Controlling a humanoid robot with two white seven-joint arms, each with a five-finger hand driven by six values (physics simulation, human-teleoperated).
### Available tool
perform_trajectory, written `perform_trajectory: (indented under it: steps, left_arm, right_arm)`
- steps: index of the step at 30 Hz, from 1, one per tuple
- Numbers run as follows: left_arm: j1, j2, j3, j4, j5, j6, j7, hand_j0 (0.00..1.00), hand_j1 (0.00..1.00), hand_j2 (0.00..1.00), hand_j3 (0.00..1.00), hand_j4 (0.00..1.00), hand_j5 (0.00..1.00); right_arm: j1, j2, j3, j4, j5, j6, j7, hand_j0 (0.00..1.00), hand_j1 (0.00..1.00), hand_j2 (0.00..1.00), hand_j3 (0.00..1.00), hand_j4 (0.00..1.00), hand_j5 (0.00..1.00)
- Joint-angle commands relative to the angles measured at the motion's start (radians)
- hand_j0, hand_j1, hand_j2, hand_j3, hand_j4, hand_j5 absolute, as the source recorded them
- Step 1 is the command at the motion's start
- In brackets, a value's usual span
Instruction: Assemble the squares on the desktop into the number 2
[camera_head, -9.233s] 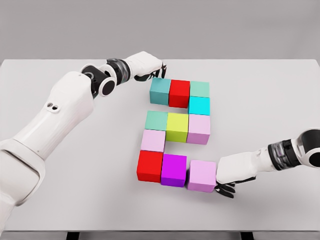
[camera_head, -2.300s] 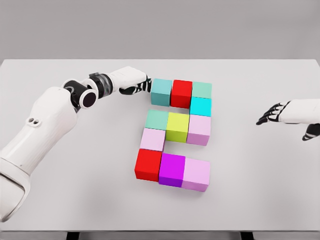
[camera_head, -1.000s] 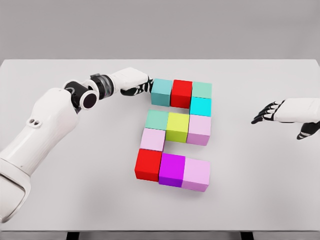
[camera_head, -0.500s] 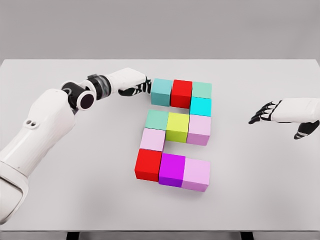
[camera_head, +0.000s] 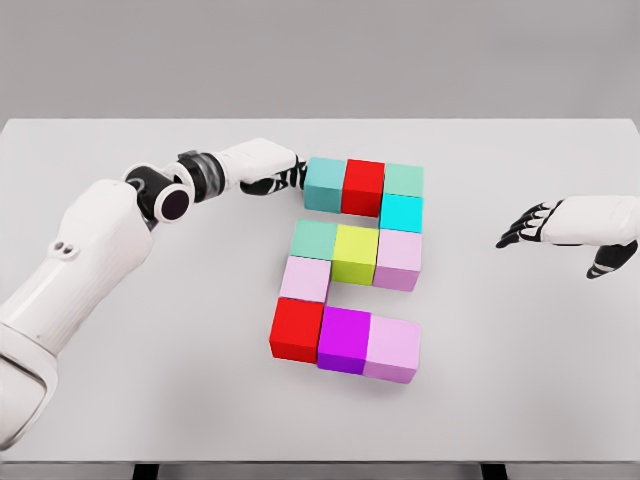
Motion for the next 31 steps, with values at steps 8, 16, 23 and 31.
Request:
perform_trajectory:
  steps: [8,16,23,31]
  left_arm:
    - [0.002,0.014,0.007,0.002,-0.001,0.001,-0.002,0.49,0.49,0.49,0.49,0.49,0.49]
    - [0.003,0.405,-0.007,-0.270,0.313,-0.025,-0.002,1.00,1.00,1.00,1.00,1.00,1.00]
    - [0.147,0.755,0.005,-0.448,0.422,-0.180,0.002,1.00,1.00,1.00,1.00,1.00,1.00]
    - [0.169,0.677,-0.008,-0.428,0.417,-0.181,-0.001,1.00,1.00,1.00,1.00,1.00,1.00]
  right_arm:
    - [0.000,0.007,0.000,-0.002,-0.005,0.002,0.000,1.00,1.00,1.00,1.00,1.00,1.00]
    - [0.000,0.011,0.000,0.001,-0.005,0.002,0.000,1.00,1.00,1.00,1.00,1.00,1.00]
    - [0.000,0.013,0.003,0.006,-0.008,0.002,0.000,1.00,1.00,1.00,1.00,1.00,1.00]
    - [-0.009,0.020,-0.012,-0.002,-0.007,0.002,0.000,1.00,1.00,1.00,1.00,1.00,1.00]
